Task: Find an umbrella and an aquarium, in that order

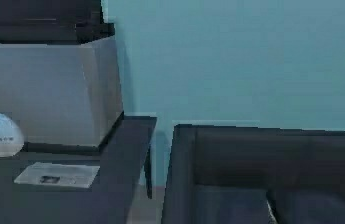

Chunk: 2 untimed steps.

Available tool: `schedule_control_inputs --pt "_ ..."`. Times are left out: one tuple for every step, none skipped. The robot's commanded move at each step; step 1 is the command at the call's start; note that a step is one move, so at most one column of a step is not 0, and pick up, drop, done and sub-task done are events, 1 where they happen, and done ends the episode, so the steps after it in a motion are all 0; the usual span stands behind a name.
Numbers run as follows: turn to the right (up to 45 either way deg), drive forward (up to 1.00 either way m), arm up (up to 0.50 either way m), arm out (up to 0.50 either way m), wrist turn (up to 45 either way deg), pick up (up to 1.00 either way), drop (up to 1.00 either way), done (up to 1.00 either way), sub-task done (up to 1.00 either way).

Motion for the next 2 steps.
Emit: schedule_control_inputs --pt "-36.0 0.00 0.00 0.00 0.0 0.00 0.00 0.00 0.00" --pt "0.0 0.00 0.00 0.00 0.0 0.00 0.00 1.00 0.00"
